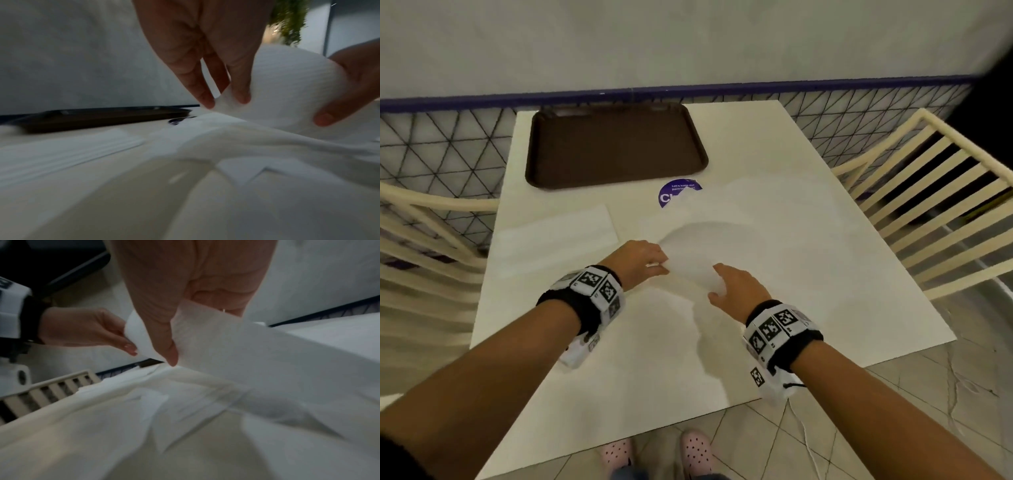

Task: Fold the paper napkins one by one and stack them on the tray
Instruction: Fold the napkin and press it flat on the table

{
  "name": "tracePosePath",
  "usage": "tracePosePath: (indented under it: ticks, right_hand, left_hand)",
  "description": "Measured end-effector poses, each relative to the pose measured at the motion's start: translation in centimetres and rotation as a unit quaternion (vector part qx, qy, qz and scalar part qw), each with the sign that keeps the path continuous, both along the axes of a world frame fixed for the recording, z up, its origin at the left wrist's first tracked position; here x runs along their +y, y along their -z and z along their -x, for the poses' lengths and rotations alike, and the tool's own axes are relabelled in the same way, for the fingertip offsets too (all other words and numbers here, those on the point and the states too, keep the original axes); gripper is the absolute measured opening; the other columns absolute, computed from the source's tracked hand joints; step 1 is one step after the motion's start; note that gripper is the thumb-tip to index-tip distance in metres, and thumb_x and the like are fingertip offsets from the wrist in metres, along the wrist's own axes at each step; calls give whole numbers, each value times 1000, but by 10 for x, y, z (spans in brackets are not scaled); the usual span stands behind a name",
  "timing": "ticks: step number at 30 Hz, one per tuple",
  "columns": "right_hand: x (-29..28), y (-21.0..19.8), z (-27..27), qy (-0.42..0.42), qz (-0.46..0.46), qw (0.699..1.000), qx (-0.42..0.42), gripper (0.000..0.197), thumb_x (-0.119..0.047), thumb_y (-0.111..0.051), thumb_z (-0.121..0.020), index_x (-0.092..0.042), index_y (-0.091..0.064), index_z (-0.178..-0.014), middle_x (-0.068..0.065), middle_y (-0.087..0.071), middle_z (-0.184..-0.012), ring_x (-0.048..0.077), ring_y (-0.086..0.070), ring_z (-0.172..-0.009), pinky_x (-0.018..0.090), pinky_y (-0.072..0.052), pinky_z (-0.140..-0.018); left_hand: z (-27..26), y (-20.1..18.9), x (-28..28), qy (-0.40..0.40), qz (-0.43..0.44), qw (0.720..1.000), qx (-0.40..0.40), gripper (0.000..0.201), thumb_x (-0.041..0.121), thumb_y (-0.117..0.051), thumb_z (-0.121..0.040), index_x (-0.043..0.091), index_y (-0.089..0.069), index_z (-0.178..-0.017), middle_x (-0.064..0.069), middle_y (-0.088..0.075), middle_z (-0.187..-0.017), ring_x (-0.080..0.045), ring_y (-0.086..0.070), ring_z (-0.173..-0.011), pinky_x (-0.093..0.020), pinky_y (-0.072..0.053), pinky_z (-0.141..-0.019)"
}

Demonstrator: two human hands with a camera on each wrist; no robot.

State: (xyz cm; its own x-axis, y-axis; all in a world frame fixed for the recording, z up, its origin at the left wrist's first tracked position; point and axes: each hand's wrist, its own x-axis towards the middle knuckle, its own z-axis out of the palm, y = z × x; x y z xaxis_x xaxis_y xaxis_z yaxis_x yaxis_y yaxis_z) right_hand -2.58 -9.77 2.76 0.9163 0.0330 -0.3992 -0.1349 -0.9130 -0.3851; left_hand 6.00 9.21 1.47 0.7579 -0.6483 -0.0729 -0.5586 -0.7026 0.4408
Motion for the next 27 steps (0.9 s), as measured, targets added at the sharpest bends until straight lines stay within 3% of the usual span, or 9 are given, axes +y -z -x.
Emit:
tracePosePath:
  ticks: [2, 4, 7, 11, 15, 19, 21, 23, 27]
  right_hand:
    - [12, 10, -2, -50, 5, 998, 25, 46, -26, -42, -98, -15, -35, -142, 2, -39, -146, 20, -38, -132, 27, -30, -105]
    - [28, 19, -7, -102, 0, 994, 34, 38, -27, -40, -98, -11, -47, -133, 6, -49, -138, 22, -46, -124, 26, -35, -96]
    - [59, 23, -13, -163, -30, 984, 60, 27, -25, -41, -98, -7, -58, -108, 13, -62, -113, 24, -55, -95, 25, -35, -74]
    - [102, 18, -23, -232, -37, 968, 90, 26, -24, -39, -99, -18, -45, -74, 9, -54, -80, 23, -49, -82, 26, -33, -70]
    - [133, 17, -39, -284, 7, 952, 113, 18, -21, -37, -99, -13, -45, -85, 18, -61, -112, 26, -53, -99, 25, -31, -74]
    - [147, 14, -54, -269, 40, 957, 105, 25, -16, -39, -97, 3, -54, -92, 21, -59, -122, 32, -54, -114, 33, -40, -91]
    - [146, 12, -61, -240, 38, 964, 107, 33, -19, -39, -98, 5, -55, -113, 18, -57, -126, 30, -52, -118, 32, -39, -96]
    - [140, 14, -68, -215, 20, 970, 110, 37, -22, -42, -97, 3, -55, -121, 16, -59, -121, 29, -53, -115, 29, -41, -88]
    - [125, 23, -78, -144, -48, 980, 126, 29, -24, -52, -93, -4, -61, -113, 12, -60, -105, 19, -50, -93, 20, -35, -60]
  left_hand:
    - [14, 9, 42, -45, 36, 998, 15, 23, 19, -67, -82, -2, -72, -90, -15, -71, -93, -23, -66, -86, -23, -38, -80]
    - [29, 17, 78, -100, 34, 994, 38, 30, 24, -63, -79, -4, -71, -78, -17, -70, -79, -18, -61, -74, -22, -37, -72]
    - [55, 23, 117, -186, 1, 979, 82, 33, 25, -64, -86, -8, -66, -82, -19, -66, -84, -20, -58, -79, -21, -35, -70]
    - [77, 30, 153, -244, -46, 959, 136, 37, 37, -57, -88, 2, -68, -96, -7, -65, -99, -24, -58, -99, -23, -38, -84]
    - [84, 23, 163, -291, -37, 942, 163, 35, 32, -68, -82, 17, -65, -113, 5, -52, -103, -12, -48, -104, -16, -32, -86]
    - [73, 25, 167, -345, -101, 904, 233, 49, 46, -57, -86, 2, -58, -66, -8, -55, -70, -16, -49, -66, -23, -34, -59]
    - [67, 27, 167, -352, -104, 895, 254, 52, 47, -53, -89, -2, -63, -72, -8, -60, -72, -18, -52, -71, -22, -36, -64]
    - [60, 30, 169, -356, -77, 889, 279, 50, 45, -52, -90, -2, -68, -84, -10, -68, -84, -21, -58, -86, -22, -39, -77]
    - [51, 35, 171, -365, -45, 873, 321, 47, 40, -53, -91, 13, -52, -53, 2, -58, -57, -16, -59, -71, -14, -39, -65]
